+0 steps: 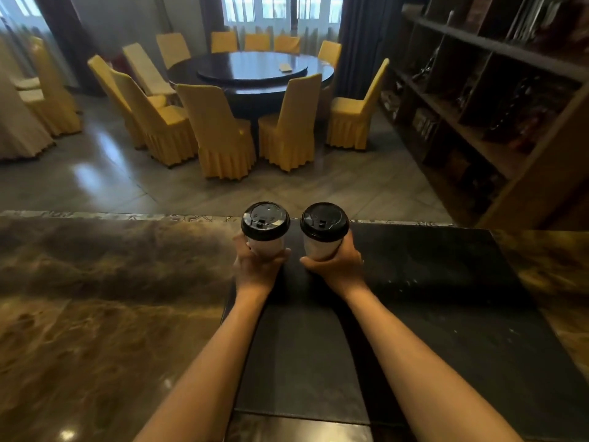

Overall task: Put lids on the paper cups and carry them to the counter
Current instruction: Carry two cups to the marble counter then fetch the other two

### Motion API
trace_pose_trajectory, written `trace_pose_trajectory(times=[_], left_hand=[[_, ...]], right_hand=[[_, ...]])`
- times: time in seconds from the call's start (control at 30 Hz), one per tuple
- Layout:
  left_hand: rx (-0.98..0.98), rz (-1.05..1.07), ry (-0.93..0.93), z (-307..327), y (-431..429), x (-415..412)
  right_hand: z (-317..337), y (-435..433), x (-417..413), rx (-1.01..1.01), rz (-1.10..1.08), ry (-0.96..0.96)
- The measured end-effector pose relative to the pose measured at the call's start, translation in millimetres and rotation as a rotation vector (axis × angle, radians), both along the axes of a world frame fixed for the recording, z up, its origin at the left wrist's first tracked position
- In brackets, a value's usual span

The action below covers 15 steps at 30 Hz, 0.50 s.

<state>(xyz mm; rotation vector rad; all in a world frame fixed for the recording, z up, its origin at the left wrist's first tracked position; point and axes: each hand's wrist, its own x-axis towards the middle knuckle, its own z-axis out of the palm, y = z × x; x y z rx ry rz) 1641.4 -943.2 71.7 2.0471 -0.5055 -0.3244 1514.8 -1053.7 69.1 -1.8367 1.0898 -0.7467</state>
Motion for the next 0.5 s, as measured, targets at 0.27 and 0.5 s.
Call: trace_pose_trajectory(times=[0.27, 0.5], left_hand=[[0.103, -0.124, 0.042, 12.3, 70.0, -21.4], [0.364, -0.421, -0.227, 32.2, 169.9, -91.8]], right_hand=[[8.1, 46.2, -44.9, 0.067, 0.039, 0.256], [29.9, 143.2, -145.1, -0.044, 0.003, 0.566]])
